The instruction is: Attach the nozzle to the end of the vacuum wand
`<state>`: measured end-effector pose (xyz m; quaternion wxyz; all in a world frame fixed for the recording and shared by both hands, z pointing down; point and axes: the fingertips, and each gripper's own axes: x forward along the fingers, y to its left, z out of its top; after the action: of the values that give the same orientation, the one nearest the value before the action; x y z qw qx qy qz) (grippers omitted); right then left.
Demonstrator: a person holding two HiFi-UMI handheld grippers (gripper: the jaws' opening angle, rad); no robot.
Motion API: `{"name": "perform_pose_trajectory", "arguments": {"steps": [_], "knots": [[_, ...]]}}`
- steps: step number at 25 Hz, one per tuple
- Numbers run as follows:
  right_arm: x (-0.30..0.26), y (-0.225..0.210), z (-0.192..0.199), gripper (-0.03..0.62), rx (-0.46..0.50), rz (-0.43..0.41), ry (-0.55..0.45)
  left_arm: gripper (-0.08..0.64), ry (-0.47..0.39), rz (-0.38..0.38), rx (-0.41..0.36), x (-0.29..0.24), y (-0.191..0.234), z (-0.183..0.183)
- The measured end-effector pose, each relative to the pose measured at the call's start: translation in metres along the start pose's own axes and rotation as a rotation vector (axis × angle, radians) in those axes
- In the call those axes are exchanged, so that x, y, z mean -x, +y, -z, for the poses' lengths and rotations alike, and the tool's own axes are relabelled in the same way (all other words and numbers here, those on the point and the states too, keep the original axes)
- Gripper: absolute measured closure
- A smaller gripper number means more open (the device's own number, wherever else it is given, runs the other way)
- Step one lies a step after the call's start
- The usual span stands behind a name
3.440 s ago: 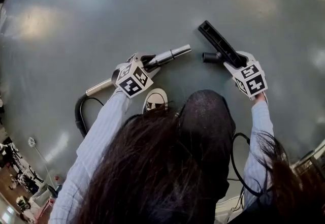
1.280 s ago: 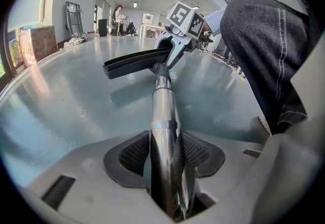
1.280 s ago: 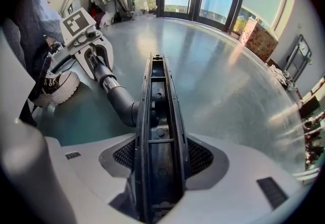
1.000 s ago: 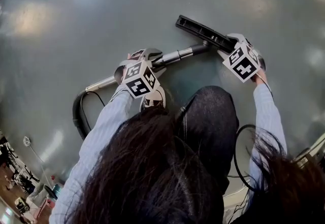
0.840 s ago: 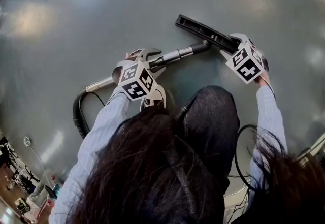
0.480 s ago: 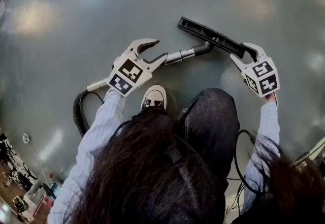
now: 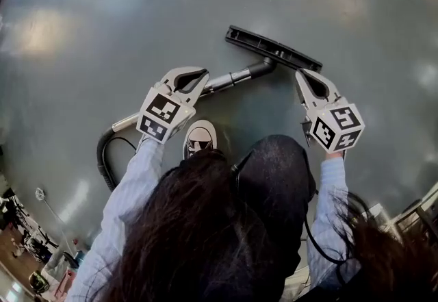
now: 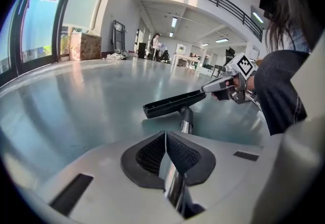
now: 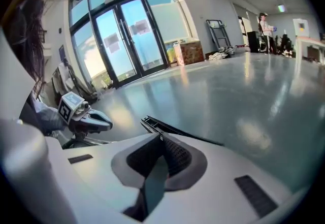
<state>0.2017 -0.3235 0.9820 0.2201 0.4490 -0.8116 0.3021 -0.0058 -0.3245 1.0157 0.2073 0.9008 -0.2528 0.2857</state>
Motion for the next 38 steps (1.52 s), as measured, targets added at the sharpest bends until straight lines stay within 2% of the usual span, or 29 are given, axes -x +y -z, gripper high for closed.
{"name": "perform_pose_trajectory", "arguments": {"steps": [3, 6, 11, 14, 17, 21, 26, 32, 38], "knots": [[-0.006, 0.014, 0.007, 0.581, -0.108, -0.031, -0.005, 0.551, -0.028, -0.071, 0.095, 0.022, 0.005, -0.004], [0.001, 0.039, 0.014, 0.583, -0.177, -0.063, 0.038, 0.552, 0.019, -0.097, 0.166, 0.058, -0.007, -0.002], [0.033, 0.089, -0.008, 0.583, -0.213, -0.102, 0.072, 0.552, 0.107, -0.096, 0.155, 0.124, -0.036, -0.017], [0.056, 0.117, -0.028, 0.583, -0.203, -0.12, 0.103, 0.552, 0.097, -0.126, 0.204, 0.161, -0.052, -0.04], [0.084, 0.147, -0.055, 0.583, -0.172, -0.144, 0.128, 0.552, 0.077, -0.151, 0.256, 0.195, -0.072, -0.068], [0.133, 0.185, -0.094, 0.583, -0.157, -0.188, 0.164, 0.552, 0.099, -0.138, 0.235, 0.236, -0.115, -0.105], [0.206, 0.227, -0.152, 0.583, -0.165, -0.203, 0.187, 0.552, 0.131, -0.093, 0.215, 0.294, -0.166, -0.167], [0.308, 0.267, -0.215, 0.583, -0.164, -0.183, 0.165, 0.552, 0.071, -0.081, 0.207, 0.358, -0.231, -0.262], [0.348, 0.29, -0.256, 0.583, -0.157, -0.181, 0.145, 0.552, 0.007, -0.076, 0.21, 0.397, -0.278, -0.339]]}}
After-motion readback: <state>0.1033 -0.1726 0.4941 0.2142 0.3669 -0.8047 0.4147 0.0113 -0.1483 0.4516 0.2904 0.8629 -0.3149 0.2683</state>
